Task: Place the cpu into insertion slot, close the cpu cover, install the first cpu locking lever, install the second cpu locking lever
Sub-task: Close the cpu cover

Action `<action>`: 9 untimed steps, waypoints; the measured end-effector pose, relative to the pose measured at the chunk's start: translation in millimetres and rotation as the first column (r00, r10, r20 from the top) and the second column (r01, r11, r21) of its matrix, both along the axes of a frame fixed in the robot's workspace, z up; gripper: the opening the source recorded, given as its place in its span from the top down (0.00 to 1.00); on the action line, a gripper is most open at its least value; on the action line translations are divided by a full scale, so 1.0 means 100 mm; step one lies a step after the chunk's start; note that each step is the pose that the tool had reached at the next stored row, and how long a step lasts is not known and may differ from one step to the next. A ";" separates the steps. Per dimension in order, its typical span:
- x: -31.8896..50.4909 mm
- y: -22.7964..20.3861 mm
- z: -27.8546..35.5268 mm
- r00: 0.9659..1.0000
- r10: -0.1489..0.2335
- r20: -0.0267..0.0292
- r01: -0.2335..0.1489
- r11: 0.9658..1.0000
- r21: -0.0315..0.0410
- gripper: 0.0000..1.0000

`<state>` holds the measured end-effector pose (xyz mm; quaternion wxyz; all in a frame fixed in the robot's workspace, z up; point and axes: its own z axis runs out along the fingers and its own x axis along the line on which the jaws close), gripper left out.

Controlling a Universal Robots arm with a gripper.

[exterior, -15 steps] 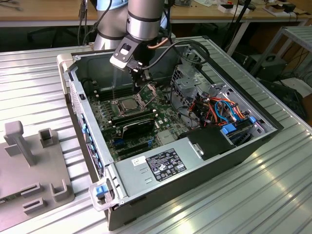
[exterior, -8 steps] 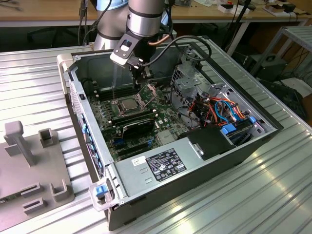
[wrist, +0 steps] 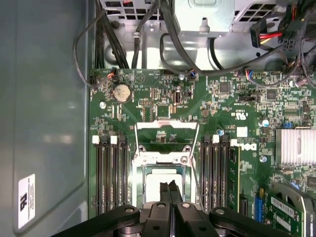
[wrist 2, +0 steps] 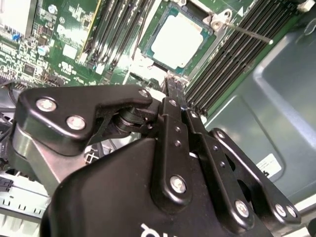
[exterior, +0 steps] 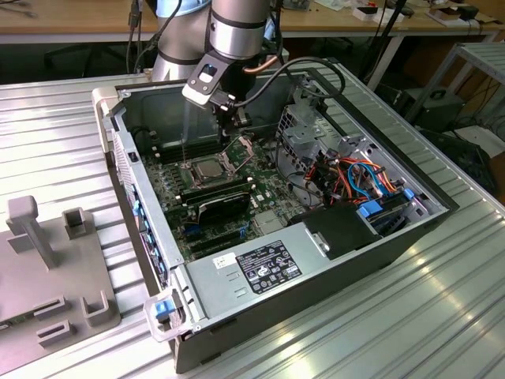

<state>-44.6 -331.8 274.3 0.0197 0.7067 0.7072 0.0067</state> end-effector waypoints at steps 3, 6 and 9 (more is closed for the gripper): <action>0.058 0.000 -0.001 1.000 0.000 0.000 0.000 1.000 0.000 0.89; 0.172 0.000 0.000 1.000 0.000 0.000 0.000 1.000 0.000 0.89; 0.235 0.000 0.000 1.000 0.000 0.000 0.000 1.000 0.000 0.89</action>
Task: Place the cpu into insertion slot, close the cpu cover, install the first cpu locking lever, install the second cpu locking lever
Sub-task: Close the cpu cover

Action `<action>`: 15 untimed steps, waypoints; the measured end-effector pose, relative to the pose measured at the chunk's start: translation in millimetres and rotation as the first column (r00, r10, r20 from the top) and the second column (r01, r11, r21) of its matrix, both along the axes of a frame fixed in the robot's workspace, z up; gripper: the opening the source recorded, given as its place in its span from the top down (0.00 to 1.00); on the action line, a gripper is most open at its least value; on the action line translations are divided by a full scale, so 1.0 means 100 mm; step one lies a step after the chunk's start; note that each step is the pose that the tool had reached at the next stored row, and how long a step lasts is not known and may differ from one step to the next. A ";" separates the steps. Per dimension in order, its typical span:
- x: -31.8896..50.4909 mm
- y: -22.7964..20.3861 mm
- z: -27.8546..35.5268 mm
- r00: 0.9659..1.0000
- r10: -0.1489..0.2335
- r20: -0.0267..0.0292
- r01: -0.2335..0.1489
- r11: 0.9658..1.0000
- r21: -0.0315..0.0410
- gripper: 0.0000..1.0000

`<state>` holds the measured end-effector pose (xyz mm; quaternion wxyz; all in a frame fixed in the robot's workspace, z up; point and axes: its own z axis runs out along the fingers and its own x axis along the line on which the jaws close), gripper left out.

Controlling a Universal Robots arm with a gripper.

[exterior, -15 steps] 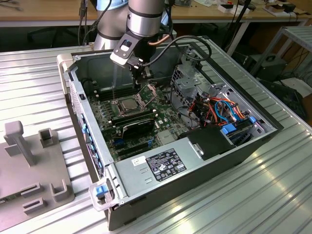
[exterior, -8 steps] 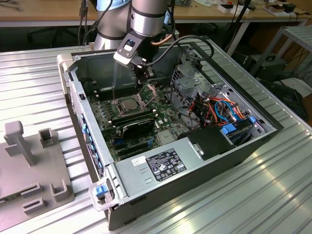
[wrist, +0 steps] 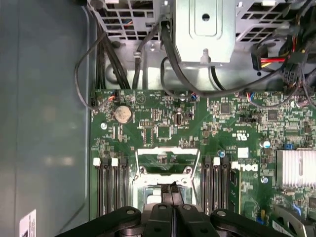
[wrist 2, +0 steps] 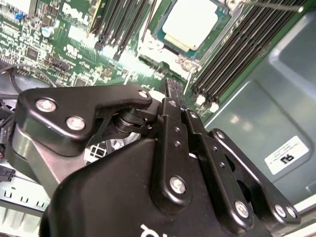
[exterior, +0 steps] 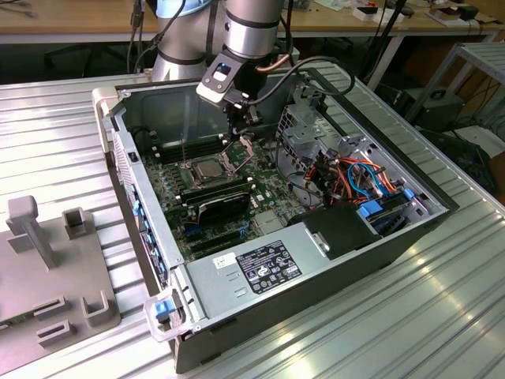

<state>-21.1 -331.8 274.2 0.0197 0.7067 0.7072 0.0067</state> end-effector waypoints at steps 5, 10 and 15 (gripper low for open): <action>0.014 0.000 -0.002 1.000 0.000 0.000 0.000 1.000 0.000 0.89; 0.014 0.000 -0.003 1.000 0.000 0.000 0.000 1.000 0.000 0.89; 0.014 0.000 -0.004 1.000 0.000 0.000 0.000 1.000 0.000 0.89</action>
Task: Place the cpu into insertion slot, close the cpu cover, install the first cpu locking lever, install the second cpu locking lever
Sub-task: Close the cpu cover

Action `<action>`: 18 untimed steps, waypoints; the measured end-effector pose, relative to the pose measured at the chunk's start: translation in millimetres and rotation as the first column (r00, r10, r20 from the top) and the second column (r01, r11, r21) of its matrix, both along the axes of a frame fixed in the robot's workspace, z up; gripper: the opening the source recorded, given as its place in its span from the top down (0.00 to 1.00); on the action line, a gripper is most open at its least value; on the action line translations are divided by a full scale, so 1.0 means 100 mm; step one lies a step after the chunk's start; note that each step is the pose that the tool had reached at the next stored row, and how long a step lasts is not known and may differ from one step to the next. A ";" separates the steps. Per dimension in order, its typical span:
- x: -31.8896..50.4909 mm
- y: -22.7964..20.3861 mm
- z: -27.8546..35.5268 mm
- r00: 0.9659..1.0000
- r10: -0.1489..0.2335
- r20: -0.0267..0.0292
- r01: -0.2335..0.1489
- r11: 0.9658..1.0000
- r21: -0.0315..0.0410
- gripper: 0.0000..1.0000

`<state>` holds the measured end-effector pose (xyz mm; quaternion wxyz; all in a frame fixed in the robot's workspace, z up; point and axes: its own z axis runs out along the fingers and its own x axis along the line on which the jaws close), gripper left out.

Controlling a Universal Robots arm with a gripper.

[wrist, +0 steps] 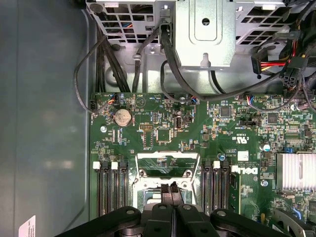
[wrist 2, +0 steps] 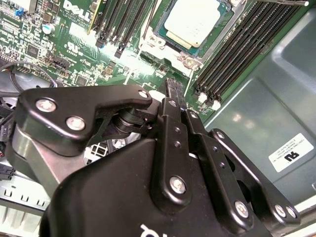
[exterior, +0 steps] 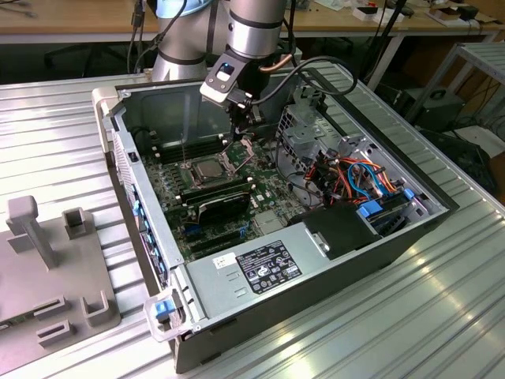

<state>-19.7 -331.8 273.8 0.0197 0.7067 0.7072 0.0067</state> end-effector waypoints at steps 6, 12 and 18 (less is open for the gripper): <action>0.049 0.000 0.000 1.000 0.000 0.000 0.000 1.000 0.000 0.89; 0.065 0.000 0.000 1.000 0.000 0.000 0.000 1.000 0.000 0.89; 0.067 0.000 0.000 1.000 0.000 0.000 0.000 1.000 0.000 0.89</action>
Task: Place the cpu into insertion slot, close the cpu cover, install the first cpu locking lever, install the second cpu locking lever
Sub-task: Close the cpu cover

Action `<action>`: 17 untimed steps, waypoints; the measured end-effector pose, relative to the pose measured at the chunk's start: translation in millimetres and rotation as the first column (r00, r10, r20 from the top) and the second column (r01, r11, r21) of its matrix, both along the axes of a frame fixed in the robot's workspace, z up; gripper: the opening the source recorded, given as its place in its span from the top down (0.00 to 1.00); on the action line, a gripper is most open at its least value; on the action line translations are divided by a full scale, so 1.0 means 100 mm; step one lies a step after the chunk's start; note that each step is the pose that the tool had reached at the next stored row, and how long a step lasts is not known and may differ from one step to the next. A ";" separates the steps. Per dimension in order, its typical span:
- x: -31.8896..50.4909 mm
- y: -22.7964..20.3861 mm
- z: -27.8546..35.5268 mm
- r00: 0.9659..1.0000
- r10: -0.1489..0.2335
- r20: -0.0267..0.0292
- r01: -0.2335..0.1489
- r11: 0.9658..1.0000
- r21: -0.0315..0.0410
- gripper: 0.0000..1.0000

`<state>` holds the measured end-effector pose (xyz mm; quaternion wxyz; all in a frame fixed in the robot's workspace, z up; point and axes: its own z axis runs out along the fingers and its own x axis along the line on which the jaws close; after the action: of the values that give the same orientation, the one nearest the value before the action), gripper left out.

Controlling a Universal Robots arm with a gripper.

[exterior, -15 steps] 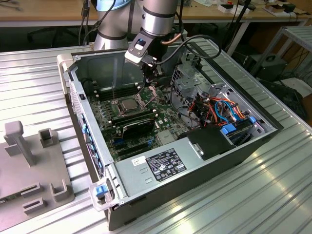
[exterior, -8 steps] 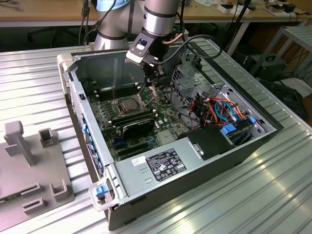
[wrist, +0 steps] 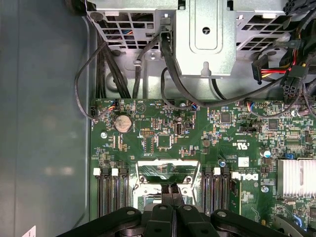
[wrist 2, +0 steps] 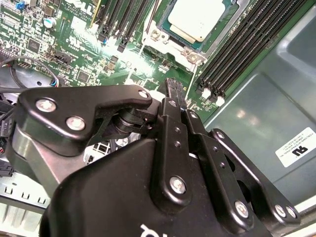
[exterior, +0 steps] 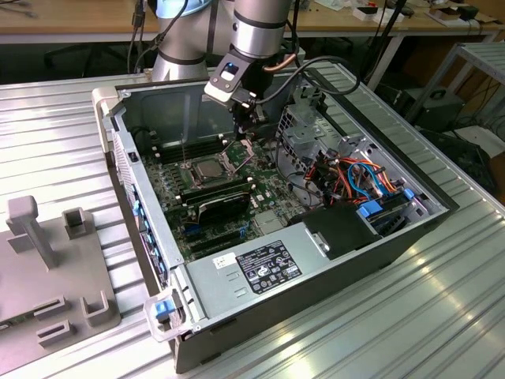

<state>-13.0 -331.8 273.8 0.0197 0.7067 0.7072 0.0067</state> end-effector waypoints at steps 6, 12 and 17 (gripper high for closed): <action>0.005 0.000 0.000 1.000 0.000 0.000 0.000 1.000 0.000 0.89; 0.187 0.003 -0.030 1.000 0.000 0.000 0.000 1.000 0.000 0.89; 0.344 0.010 -0.056 1.000 0.000 0.000 0.000 1.000 -0.001 0.89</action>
<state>21.4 -330.8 268.2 0.0201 0.7067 0.7072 0.0063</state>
